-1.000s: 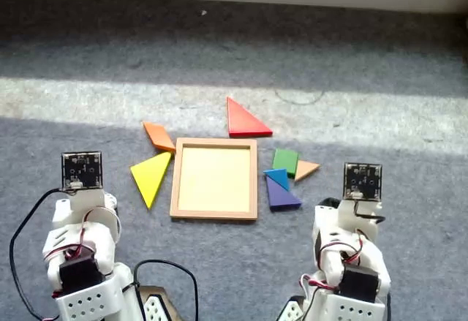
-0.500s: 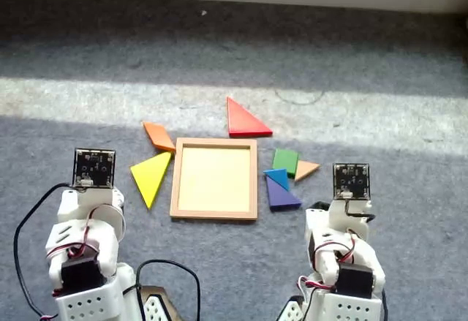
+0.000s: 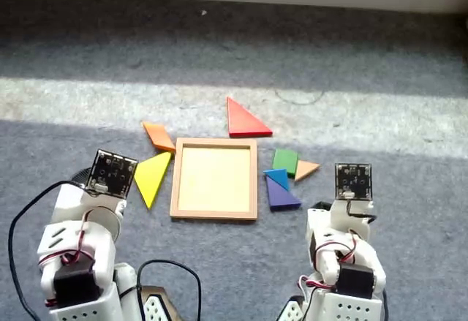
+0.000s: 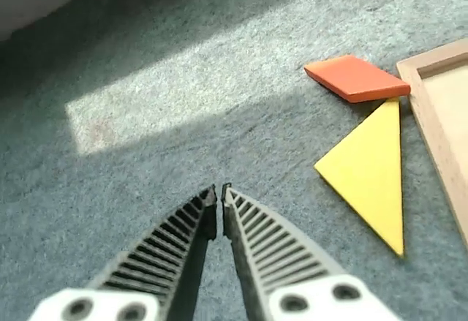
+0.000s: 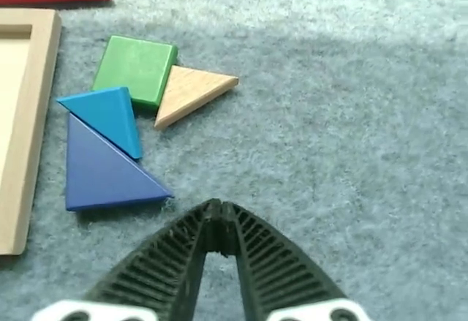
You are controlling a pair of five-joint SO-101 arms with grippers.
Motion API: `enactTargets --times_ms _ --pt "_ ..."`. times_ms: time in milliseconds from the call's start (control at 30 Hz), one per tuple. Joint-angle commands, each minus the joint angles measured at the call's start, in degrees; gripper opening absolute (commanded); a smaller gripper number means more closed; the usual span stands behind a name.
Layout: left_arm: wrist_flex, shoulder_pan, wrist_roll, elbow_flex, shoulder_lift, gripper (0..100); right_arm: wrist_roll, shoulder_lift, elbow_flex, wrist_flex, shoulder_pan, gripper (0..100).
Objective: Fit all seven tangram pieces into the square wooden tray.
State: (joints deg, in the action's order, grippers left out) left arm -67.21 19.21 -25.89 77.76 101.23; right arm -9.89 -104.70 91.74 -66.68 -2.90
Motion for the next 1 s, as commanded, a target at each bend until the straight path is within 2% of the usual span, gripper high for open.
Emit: enactTargets --times_ms 0,100,300,400,467,533,800,967 --pt "-1.8 -1.5 1.1 -8.5 -2.5 5 0.6 -0.6 -0.2 1.2 -1.5 2.4" --pt "-4.5 -2.8 0.9 -13.9 -9.5 5 0.6 -0.6 -0.2 1.2 -1.5 2.4" --pt "-10.0 -8.3 0.8 -26.8 -32.7 5 0.6 -0.6 -0.2 1.3 -1.5 2.4" --pt "-11.2 -10.9 0.8 -31.2 -42.7 14 0.6 -0.6 -0.2 1.3 -1.5 2.4" --pt "-11.0 -11.5 1.3 -32.1 -47.3 24 0.6 -0.6 -0.2 1.3 -1.5 2.4" --pt "-10.7 -11.5 4.9 -32.6 -50.9 30 0.6 -0.6 -0.2 1.3 -1.5 2.4" --pt "-3.7 -11.6 6.3 -33.2 -65.5 30 0.6 -0.6 -0.2 1.3 -1.5 2.4" --pt "-2.5 -11.5 6.2 -40.0 -77.7 30 0.6 -0.6 -0.1 2.9 -1.4 2.4"
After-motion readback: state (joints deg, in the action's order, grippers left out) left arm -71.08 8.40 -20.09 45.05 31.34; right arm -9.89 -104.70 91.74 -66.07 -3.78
